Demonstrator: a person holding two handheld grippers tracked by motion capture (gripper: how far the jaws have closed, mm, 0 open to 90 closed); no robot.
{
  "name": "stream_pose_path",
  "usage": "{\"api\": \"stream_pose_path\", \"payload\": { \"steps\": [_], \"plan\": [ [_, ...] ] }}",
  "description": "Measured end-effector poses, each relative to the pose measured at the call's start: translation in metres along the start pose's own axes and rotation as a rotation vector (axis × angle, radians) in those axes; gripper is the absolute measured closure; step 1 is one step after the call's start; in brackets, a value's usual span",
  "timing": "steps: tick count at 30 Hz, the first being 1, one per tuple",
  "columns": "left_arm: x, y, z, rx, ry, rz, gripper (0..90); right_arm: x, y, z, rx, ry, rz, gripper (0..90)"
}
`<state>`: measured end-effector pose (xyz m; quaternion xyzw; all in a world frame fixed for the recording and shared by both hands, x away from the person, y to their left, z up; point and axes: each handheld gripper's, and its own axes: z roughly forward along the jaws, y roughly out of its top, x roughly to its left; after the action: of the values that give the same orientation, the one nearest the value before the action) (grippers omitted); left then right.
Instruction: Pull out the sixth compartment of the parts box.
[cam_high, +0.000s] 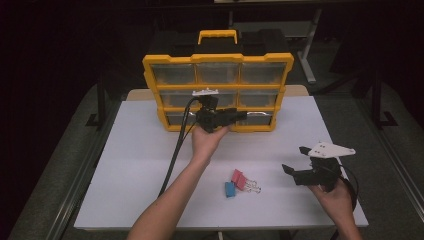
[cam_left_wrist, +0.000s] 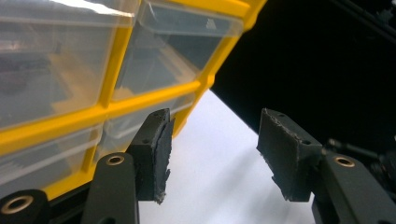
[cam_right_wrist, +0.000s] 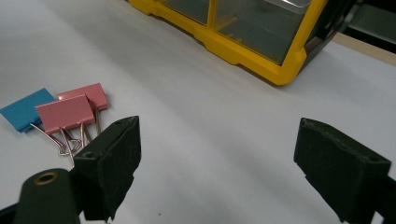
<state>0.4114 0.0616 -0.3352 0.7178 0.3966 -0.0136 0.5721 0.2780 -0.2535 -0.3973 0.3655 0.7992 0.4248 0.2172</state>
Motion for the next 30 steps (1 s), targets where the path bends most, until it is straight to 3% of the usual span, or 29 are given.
{"api": "stream_pose_path", "payload": {
  "steps": [4, 7, 15, 30],
  "plan": [
    [-0.003, 0.004, 0.012, -0.021, -0.001, -0.003, 48.4, 0.0, -0.001, 0.0, 0.0, 0.004, 0.004, 13.9],
    [-0.003, 0.006, 0.023, -0.019, 0.003, -0.026, 50.5, -0.002, -0.001, -0.001, -0.005, 0.004, 0.004, 13.8],
    [-0.003, 0.015, 0.042, -0.08, 0.017, -0.101, 57.1, 0.0, 0.0, 0.0, -0.005, 0.009, 0.002, 13.9],
    [-0.004, 0.012, 0.058, -0.168, 0.054, -0.18, 68.4, -0.003, -0.002, -0.003, -0.026, 0.015, -0.002, 14.0]
  ]
}}
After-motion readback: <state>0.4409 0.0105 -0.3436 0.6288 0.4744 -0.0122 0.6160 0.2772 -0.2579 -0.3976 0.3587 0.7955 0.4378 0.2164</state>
